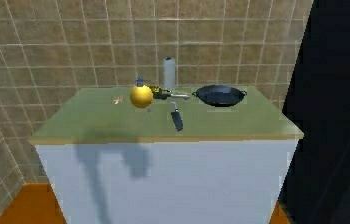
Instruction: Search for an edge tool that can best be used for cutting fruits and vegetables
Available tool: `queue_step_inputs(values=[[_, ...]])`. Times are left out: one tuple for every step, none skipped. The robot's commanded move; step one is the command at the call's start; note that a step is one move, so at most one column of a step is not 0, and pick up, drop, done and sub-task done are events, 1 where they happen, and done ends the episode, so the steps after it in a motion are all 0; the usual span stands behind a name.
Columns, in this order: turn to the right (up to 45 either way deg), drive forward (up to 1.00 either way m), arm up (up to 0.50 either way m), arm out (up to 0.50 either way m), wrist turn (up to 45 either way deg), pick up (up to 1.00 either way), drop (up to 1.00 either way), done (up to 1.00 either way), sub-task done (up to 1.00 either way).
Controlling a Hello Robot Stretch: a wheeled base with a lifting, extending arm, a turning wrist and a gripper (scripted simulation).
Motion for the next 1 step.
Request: queue_step_inputs(values=[[0.0, 1.00, 0.00, 0.00, 0.0, 0.00, 0.00, 0.00, 0.00]])
